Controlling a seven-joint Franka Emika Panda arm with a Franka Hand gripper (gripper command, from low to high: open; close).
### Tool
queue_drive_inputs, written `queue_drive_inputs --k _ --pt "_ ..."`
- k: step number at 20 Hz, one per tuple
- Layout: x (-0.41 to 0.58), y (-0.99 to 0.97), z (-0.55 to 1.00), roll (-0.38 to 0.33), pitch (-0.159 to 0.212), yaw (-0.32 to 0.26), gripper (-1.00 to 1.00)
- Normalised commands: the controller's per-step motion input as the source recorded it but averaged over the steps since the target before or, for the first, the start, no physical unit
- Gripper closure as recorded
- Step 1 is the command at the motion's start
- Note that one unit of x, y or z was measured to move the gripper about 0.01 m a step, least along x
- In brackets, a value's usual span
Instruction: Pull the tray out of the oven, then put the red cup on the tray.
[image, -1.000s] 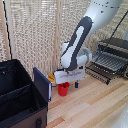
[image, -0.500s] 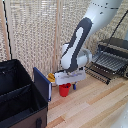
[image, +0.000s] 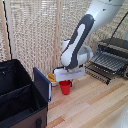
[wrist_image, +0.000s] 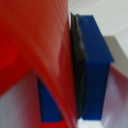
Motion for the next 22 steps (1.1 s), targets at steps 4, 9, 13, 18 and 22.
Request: queue_drive_inputs --k 4,9,13,18,22 --pt "0.249 -0.19 0.85 0.054 0.027 -0.141 1.0" --pt "0.356 -0.19 0.79 0.054 0.036 -0.16 1.0" --pt "0.363 -0.19 0.57 0.017 0.0 -0.205 1.0" --pt "0.339 -0.29 0.44 0.003 -0.006 -0.22 1.0" --pt "0.235 -0.52 0.25 0.033 -0.02 -0.185 1.0"
